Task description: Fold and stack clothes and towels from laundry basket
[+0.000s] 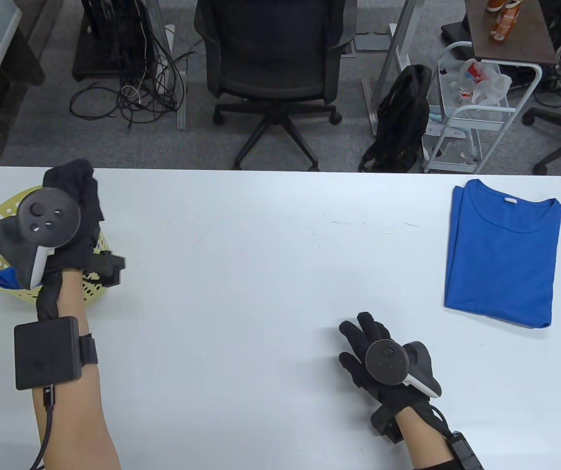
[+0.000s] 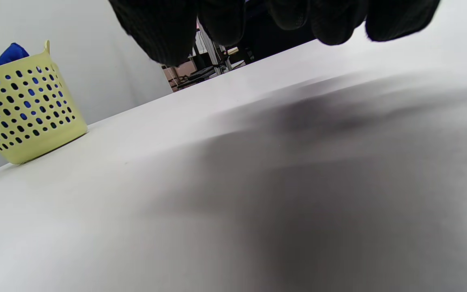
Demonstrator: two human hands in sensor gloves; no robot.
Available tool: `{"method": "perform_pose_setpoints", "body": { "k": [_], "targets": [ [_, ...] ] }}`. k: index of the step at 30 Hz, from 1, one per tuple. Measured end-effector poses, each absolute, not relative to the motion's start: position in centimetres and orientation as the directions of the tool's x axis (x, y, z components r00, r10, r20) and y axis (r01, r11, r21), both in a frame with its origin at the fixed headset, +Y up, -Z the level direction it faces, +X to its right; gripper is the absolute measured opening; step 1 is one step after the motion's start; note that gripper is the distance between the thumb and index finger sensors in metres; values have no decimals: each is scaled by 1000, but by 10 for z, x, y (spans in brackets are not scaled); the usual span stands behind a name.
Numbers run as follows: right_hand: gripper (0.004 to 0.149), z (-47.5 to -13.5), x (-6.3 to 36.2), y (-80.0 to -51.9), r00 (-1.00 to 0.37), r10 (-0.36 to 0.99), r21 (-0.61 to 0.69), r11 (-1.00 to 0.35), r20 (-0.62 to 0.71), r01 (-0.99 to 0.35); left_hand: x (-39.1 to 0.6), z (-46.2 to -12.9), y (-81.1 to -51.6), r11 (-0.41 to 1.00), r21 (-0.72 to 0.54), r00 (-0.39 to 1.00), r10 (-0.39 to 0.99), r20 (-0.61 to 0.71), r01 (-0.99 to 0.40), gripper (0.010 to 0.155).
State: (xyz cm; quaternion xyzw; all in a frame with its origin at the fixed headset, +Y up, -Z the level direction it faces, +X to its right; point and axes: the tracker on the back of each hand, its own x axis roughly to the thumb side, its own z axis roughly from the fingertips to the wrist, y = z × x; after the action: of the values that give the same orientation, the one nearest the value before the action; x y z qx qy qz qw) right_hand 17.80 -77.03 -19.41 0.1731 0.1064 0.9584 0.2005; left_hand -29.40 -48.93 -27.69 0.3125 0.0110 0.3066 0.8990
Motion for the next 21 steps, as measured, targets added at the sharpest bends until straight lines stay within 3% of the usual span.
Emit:
{"method": "perform_pose_setpoints", "body": {
  "k": [2,4,6,8,12,13,16,19,21],
  "targets": [
    [64,-193,180,-770,-860,426,273,-894,280,-354,-288,-278,-463,734,521,875,480,57,-436,44],
    [64,-191,182,-768,-857,433,268,-893,281,-363,-296,-288,-463,898,361,938,319,-138,-252,45],
    [64,-191,184,-764,-854,441,249,-891,277,-380,-315,-300,-491,982,154,927,157,-342,-109,46],
    [64,-192,185,-764,-849,450,246,-887,277,-390,-333,-307,-533,996,52,878,85,-471,-68,57],
    [64,-193,182,-767,-850,446,264,-887,281,-379,-360,-315,-592,980,-178,835,-22,-550,-92,71],
    [64,-193,182,-768,-850,445,268,-887,280,-376,-365,-316,-602,978,-185,830,-27,-557,-93,70],
    [64,-194,182,-769,-848,450,268,-885,280,-381,-369,-317,-609,993,-88,816,18,-577,-84,46],
    [64,-196,182,-771,-847,455,277,-881,274,-384,-361,-312,-581,988,142,802,135,-582,-63,46],
    [64,-197,182,-774,-849,453,285,-880,270,-379,-347,-304,-543,914,398,837,275,-473,-75,46]
  ]
}}
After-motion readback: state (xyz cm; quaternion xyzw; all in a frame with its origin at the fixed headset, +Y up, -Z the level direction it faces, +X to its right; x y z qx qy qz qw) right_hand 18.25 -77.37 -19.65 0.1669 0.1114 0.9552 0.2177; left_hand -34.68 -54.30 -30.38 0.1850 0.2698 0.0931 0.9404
